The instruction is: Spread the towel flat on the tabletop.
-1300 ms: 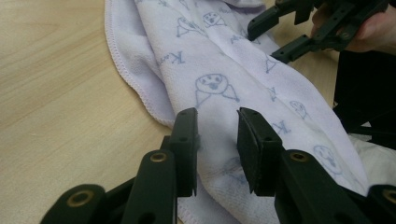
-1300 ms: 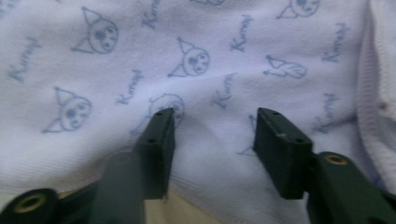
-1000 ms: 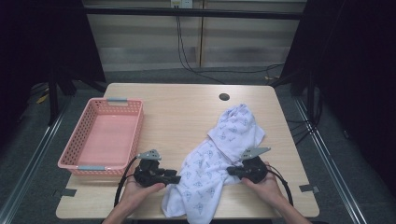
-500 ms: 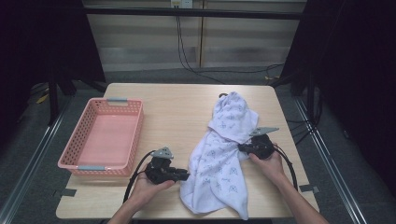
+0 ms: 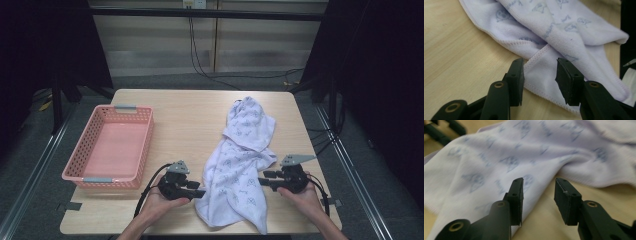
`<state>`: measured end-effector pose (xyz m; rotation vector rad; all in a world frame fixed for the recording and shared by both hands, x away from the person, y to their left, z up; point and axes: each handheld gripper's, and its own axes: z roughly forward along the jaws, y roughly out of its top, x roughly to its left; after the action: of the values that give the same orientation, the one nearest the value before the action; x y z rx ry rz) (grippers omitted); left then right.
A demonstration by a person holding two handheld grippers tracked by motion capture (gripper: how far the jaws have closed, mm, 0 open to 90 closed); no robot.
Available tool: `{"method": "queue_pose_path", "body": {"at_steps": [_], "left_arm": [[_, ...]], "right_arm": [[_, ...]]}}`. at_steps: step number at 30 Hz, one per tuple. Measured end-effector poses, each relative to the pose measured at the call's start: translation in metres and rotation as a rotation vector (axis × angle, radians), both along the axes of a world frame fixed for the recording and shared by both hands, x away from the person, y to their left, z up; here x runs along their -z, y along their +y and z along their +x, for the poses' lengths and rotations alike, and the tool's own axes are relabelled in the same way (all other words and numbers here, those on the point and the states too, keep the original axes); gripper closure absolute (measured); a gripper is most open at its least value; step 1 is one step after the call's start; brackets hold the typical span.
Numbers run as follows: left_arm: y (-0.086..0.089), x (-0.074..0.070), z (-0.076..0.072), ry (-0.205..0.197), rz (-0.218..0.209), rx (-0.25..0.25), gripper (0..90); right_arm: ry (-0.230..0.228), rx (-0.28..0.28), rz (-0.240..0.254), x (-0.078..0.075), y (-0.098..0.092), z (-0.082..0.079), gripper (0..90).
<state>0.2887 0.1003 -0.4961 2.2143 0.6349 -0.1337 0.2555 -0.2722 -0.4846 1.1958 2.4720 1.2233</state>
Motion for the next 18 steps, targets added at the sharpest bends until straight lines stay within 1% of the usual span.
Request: {"method": "queue_pose_path", "body": {"at_steps": [1,2,3,4,5,6,7,8,9,10,11,12,15,16,17,18], "left_arm": [[-0.003,0.002,0.000,-0.015,0.019,0.003,58.0],[-0.004,0.003,0.001,-0.012,0.023,0.012,61.4],[-0.006,0.003,0.001,-0.021,0.032,0.012,66.6],[-0.006,0.002,0.000,-0.021,0.046,0.017,73.5],[-0.007,0.002,-0.001,-0.009,0.050,0.040,80.9],[-0.007,0.002,-0.002,-0.007,0.042,0.036,85.1],[-0.005,-0.001,-0.001,0.008,0.030,0.036,86.3],[-0.002,-0.003,-0.001,0.016,0.008,0.035,86.7],[0.002,-0.008,-0.001,0.017,-0.028,0.019,86.9],[0.008,-0.014,-0.001,0.012,-0.061,0.010,86.9],[0.015,-0.020,-0.001,0.012,-0.099,-0.004,87.0],[0.021,-0.025,-0.002,0.003,-0.127,-0.032,86.9],[0.039,-0.037,-0.006,-0.025,-0.154,-0.083,87.0],[0.044,-0.039,-0.008,-0.023,-0.151,-0.093,87.0],[0.048,-0.040,-0.009,-0.012,-0.155,-0.108,87.0],[0.053,-0.039,-0.012,-0.008,-0.149,-0.115,87.0]], "right_arm": [[0.007,-0.012,0.000,0.002,0.002,-0.002,56.8],[0.020,-0.025,0.004,0.004,0.005,-0.003,56.4],[0.016,-0.043,0.000,0.005,0.008,-0.002,56.3],[0.017,-0.041,-0.017,0.007,0.012,0.000,57.6],[0.016,-0.048,-0.016,0.008,0.014,0.002,64.0],[0.021,-0.067,-0.011,0.009,0.018,0.004,72.9],[0.015,-0.072,-0.014,0.009,0.019,0.005,83.8],[0.013,-0.074,0.001,0.008,0.020,0.006,87.9],[0.011,-0.070,0.008,0.006,0.018,0.008,88.3],[-0.003,-0.053,0.018,0.003,0.015,0.009,88.7],[-0.018,-0.024,0.027,-0.002,0.010,0.010,89.0],[-0.029,-0.002,0.044,-0.007,0.002,0.013,89.1],[-0.076,0.085,0.055,-0.021,-0.021,0.022,89.3],[-0.100,0.117,0.029,-0.026,-0.027,0.026,89.3],[-0.106,0.140,0.019,-0.028,-0.033,0.030,89.3],[-0.102,0.158,0.032,-0.029,-0.039,0.035,89.1]]}}
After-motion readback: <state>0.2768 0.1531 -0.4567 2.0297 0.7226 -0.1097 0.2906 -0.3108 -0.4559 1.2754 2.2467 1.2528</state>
